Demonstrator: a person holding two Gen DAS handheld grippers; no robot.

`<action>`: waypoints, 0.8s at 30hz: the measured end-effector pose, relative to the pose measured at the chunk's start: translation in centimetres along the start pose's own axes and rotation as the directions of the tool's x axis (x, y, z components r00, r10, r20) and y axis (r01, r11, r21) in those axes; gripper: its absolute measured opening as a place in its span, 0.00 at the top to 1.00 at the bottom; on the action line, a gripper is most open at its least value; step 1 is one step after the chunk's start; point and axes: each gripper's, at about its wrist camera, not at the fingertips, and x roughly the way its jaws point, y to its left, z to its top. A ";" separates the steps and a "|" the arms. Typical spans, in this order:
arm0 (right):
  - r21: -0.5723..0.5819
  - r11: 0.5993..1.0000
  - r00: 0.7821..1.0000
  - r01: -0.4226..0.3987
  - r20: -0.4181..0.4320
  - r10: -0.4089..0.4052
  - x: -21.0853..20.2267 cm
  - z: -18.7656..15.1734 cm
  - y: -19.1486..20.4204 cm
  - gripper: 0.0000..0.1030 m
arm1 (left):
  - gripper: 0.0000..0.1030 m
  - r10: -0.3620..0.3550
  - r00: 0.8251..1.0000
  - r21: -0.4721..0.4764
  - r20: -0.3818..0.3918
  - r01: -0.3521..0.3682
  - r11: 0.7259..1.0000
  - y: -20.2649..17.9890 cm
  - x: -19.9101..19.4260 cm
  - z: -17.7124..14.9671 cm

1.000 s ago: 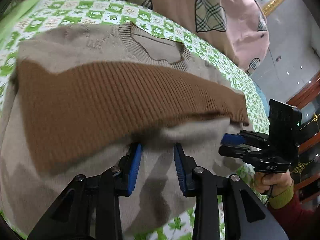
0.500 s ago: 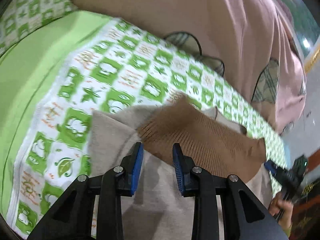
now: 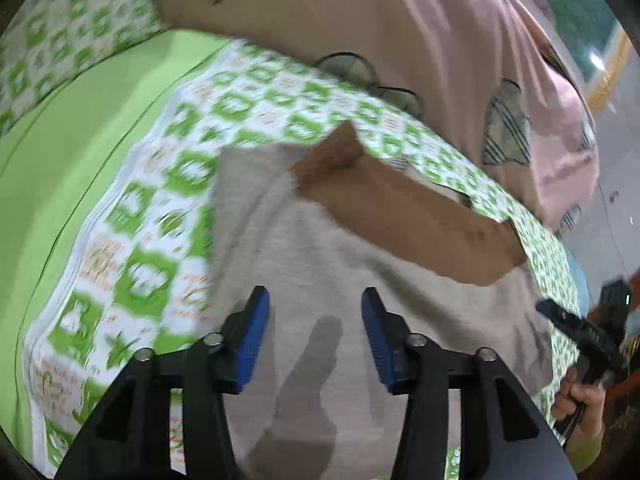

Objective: Fold small clothes
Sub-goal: 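Lift the hem with both grippers and fold it toward the collar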

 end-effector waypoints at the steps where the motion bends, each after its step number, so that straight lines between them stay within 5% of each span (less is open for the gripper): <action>1: -0.018 1.000 1.000 -0.006 -0.012 0.006 0.5 0.4 0.6 0.61 | 0.52 0.011 1.000 0.027 0.004 -0.011 1.000 -0.8 0.1 0.5; 3: -0.059 0.998 0.999 -0.033 -0.039 0.031 2.1 1.6 2.6 0.60 | 0.52 0.026 0.999 0.074 0.018 -0.028 0.997 -2.1 0.5 1.5; 6: -0.127 0.990 0.994 -0.061 -0.098 0.049 5.0 2.7 5.2 0.38 | 0.47 0.100 0.994 0.116 0.043 -0.104 0.988 -2.8 1.6 3.1; 10: -0.228 0.973 0.989 -0.034 -0.147 0.000 8.9 3.4 7.6 0.36 | 0.42 0.180 0.983 0.109 0.037 -0.183 0.977 -1.3 3.3 4.9; 14: -0.266 0.964 0.971 0.017 -0.224 -0.080 13.2 3.6 8.8 0.36 | 0.40 0.174 0.985 0.086 -0.016 -0.172 0.981 0.5 5.2 6.1; 17: -0.315 0.948 0.959 0.035 -0.256 -0.121 15.5 3.1 9.4 0.57 | 0.38 0.161 0.986 0.091 -0.047 -0.156 0.984 1.0 6.5 6.7; 18: -0.322 0.946 0.960 0.039 -0.251 -0.125 15.6 3.2 9.7 0.83 | 0.38 0.164 0.985 0.100 -0.056 -0.157 0.982 1.0 6.9 6.9; 19: -0.320 0.946 0.961 0.047 -0.245 -0.131 15.6 3.4 9.7 0.95 | 0.38 0.170 0.983 0.111 -0.069 -0.162 0.981 1.0 7.3 7.0; 21: -0.306 0.951 0.974 0.048 -0.198 -0.113 14.6 4.2 10.0 0.95 | 0.39 0.185 0.979 0.136 -0.081 -0.173 0.975 0.9 7.8 7.1; 24: -0.269 0.961 0.990 0.059 -0.111 -0.092 12.9 5.8 10.1 0.96 | 0.65 0.216 0.974 0.157 -0.061 -0.205 0.966 1.0 7.5 6.9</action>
